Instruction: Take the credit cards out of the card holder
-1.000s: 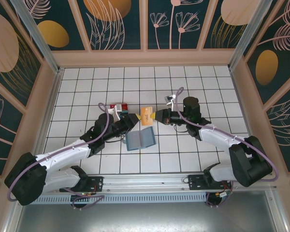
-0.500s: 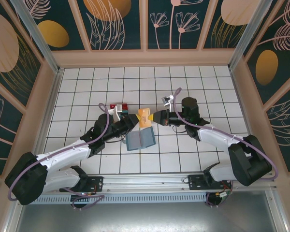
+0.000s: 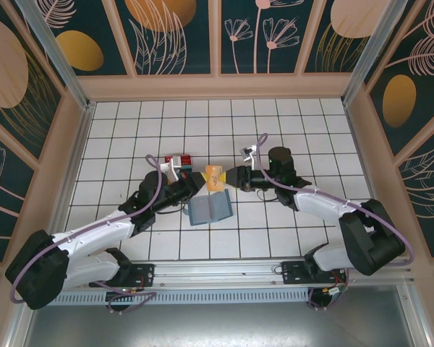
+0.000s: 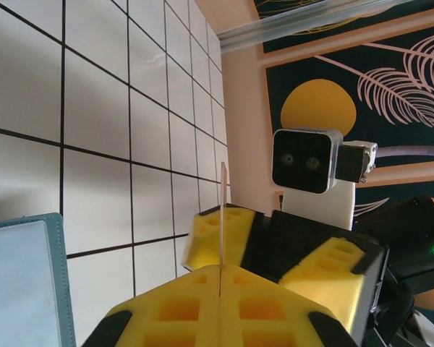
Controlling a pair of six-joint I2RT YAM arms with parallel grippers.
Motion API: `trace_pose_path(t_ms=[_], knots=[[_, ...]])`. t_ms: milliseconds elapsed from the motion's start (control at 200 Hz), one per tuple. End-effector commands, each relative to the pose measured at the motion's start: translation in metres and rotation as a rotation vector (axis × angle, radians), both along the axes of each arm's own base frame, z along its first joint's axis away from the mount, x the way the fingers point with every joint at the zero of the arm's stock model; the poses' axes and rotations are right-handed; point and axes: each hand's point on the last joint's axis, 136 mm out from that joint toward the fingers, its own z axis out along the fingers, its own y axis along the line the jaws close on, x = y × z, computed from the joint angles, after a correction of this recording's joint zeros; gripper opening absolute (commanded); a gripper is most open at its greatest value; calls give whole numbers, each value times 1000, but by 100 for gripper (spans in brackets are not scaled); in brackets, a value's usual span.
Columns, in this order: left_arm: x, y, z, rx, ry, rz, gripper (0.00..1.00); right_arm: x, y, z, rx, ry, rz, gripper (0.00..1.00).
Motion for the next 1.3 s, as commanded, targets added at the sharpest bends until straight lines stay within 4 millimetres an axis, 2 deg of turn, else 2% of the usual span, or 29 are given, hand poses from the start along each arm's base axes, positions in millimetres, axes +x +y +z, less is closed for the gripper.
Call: trace_pose_path(t_ms=[0,165,435,581,791,871,1081,1296], knots=[[2,6,0,70,-24,18,0,3,-4,2,-45,-54,-25,68],[7,22,-15,326,-50,28,0,4,-13,4,-99,-101,-70,80],[29,54,-15,783,-210,26,0,3,-26,11,-168,-191,-113,91],[44,61,-2,949,-384,12,0,3,-36,24,-188,-266,-158,98],[54,56,19,1086,-668,-55,0,5,-51,42,-203,-370,-243,99],[59,59,23,1156,-721,-56,0,6,-59,49,-201,-403,-294,99],[58,58,-7,1432,-831,-349,0,8,-77,61,-194,-490,-407,99],[48,54,-24,1532,-978,-583,0,1,-88,75,-143,-618,-460,99]])
